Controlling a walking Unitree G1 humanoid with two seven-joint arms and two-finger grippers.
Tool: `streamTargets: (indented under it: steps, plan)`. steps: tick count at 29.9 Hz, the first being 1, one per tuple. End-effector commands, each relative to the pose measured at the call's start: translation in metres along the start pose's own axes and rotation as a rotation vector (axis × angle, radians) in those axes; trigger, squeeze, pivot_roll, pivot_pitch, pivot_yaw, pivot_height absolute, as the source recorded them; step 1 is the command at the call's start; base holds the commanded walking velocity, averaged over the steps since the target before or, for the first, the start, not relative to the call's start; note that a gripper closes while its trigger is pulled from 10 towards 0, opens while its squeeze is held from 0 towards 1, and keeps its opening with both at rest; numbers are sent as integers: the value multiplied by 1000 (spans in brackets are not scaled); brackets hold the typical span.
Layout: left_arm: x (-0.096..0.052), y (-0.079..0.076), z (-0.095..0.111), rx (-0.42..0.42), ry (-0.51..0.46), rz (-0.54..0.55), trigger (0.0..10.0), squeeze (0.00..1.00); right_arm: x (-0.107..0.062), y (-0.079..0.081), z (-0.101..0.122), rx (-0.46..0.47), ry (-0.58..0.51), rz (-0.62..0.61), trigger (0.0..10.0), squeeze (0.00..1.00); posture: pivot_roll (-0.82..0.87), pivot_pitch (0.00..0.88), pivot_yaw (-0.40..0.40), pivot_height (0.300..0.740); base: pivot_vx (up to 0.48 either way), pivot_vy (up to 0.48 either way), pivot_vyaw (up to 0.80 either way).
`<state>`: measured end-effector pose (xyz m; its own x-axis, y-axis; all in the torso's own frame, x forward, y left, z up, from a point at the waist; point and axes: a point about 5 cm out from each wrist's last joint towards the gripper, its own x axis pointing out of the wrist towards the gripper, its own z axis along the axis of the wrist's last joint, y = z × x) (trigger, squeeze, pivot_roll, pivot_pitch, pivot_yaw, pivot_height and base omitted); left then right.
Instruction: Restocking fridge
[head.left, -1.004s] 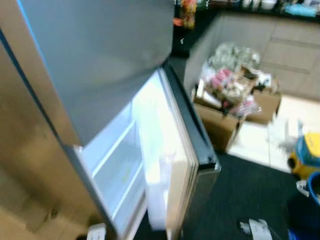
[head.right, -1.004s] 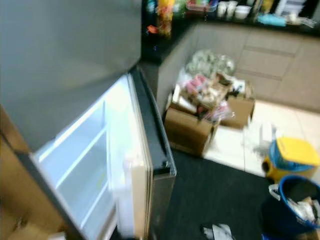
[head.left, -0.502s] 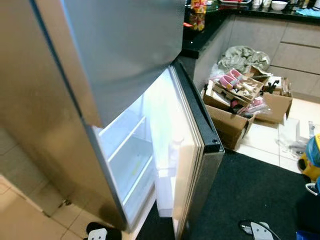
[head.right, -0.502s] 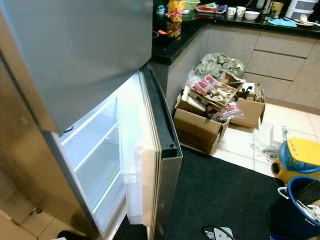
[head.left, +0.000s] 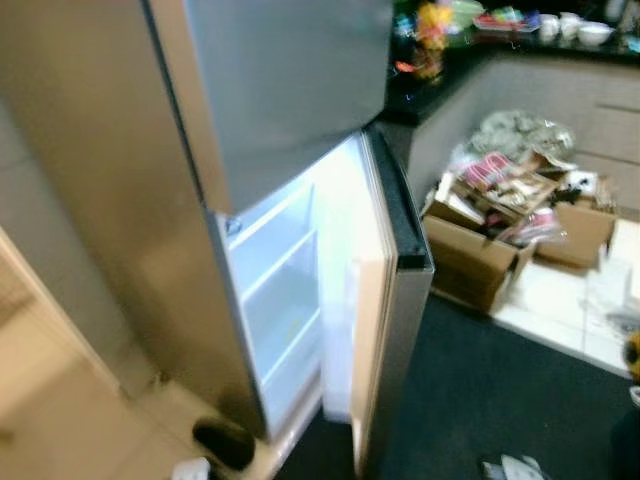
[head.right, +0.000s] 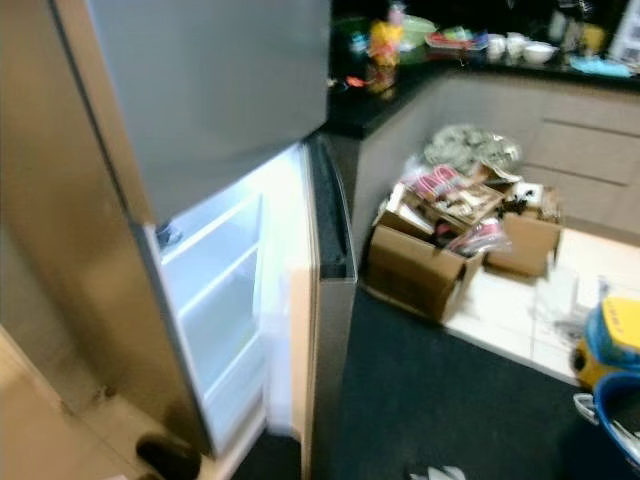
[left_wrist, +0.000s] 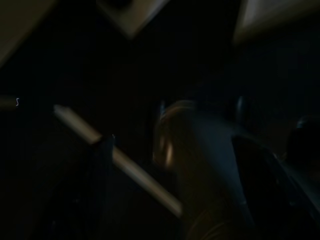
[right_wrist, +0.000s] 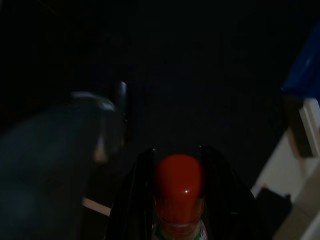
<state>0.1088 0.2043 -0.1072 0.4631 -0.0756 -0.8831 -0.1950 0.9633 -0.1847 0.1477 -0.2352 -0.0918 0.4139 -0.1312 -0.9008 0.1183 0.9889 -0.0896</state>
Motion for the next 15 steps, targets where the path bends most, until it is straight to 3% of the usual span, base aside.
streamTargets:
  steps: [1, 10, 15]
  plan:
    - [0, 2, 6, 9, -19, 6, 10000, 0, 0, 2, 1, 1, -6, 3, 10000, 0, -3, 0, -3, 740, 0, 0, 0]
    - [0, 1, 6, 12, -11, -4, 10000, 0, 0, 2, 2, 2, -7, 5, 10000, 0, -4, 0, -5, 740, 0, 0, 0]
    - [1, -1, 5, 11, -10, -17, 10000, 0, 0, 2, 2, 4, -6, 5, 10000, 0, -4, 0, -4, 740, 0, -450, 0]
